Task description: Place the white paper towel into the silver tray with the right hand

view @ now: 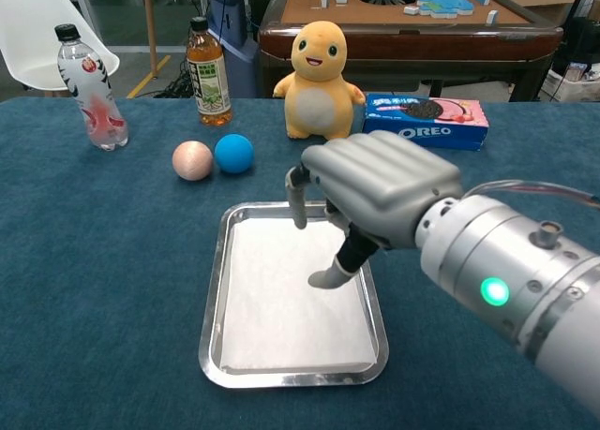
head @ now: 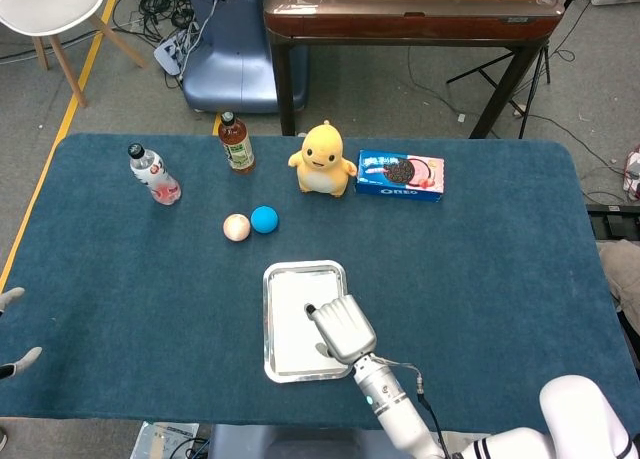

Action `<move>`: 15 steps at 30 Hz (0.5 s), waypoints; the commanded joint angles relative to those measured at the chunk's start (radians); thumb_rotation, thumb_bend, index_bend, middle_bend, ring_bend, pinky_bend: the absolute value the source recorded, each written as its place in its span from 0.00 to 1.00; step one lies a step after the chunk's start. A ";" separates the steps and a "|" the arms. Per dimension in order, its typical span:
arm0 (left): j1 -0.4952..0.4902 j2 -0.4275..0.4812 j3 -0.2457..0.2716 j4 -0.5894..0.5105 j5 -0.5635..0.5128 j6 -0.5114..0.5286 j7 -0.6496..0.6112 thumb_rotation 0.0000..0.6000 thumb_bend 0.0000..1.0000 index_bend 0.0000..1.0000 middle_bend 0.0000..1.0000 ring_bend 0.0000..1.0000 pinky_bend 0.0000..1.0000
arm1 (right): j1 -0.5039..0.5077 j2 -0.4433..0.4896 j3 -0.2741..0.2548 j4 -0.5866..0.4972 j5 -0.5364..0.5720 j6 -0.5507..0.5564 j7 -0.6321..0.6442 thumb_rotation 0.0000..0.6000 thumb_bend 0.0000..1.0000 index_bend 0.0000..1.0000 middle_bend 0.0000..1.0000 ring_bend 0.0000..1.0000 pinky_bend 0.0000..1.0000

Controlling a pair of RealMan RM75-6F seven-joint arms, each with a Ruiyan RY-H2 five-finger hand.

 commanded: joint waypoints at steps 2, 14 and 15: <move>-0.001 -0.003 0.001 0.000 -0.001 -0.003 0.006 1.00 0.14 0.22 0.27 0.20 0.42 | -0.050 0.104 -0.030 -0.031 -0.090 0.046 0.070 1.00 0.12 0.56 0.97 0.99 1.00; -0.012 -0.023 0.005 0.005 -0.007 -0.025 0.041 1.00 0.14 0.22 0.27 0.20 0.42 | -0.146 0.412 -0.091 -0.139 -0.103 0.075 0.073 1.00 0.12 0.56 0.54 0.52 0.69; -0.012 -0.024 0.006 0.004 -0.005 -0.024 0.044 1.00 0.14 0.22 0.27 0.20 0.42 | -0.158 0.432 -0.100 -0.134 -0.112 0.082 0.077 1.00 0.12 0.56 0.52 0.49 0.62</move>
